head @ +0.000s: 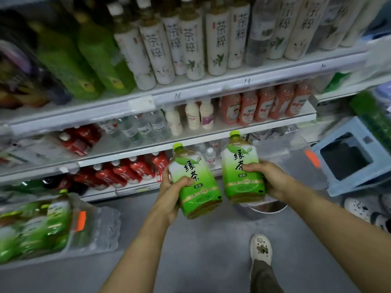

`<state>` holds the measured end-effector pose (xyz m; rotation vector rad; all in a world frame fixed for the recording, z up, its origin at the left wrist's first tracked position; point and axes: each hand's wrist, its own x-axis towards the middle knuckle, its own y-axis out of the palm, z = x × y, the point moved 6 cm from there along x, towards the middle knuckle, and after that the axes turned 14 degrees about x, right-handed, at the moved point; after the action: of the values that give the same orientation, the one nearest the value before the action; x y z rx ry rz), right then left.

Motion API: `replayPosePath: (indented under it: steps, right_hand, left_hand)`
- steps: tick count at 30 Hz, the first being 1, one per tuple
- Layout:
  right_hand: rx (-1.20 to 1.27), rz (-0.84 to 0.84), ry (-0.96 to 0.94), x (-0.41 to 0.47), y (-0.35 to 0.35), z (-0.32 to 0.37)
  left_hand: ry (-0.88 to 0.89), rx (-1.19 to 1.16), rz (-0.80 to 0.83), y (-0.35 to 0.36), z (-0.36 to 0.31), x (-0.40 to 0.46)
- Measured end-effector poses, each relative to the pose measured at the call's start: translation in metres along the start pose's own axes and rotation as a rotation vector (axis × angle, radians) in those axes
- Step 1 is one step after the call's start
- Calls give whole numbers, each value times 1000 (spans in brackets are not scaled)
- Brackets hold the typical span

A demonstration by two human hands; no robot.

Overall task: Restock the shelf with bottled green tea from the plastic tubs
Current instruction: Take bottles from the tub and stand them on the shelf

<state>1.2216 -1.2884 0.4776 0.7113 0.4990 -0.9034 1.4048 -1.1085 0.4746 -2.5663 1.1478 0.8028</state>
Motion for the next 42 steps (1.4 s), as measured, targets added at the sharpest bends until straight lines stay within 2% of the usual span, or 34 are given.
replayPosePath:
  steps: [3,7,12,18,25,34,42]
  right_hand:
    - [117,112,7,-43,76,-16]
    - [209,198,-26,-87,174,-33]
    - [110,361,-30,-131,285,-42]
    - [2,489,-104,-161,387,-17]
    - [-80,612,-328,-180,503,40]
    - [-149,816,-554,-197,643,112]
    - [-159,851,-743,-210,743,169]
  left_hand:
    - [99,-102,18,-59,-27,-49]
    - [211,-137,-56,-138,-61,-109]
    - [309,-97,-163,-220,-99,-174]
    - [406,-51,-291,-310,-151,-224]
    - [563,-94,-389,-393,-231,-242]
    - [776,-92,-397,-492,-348,-240]
    - [886,-113,-398,-566,-432,-234]
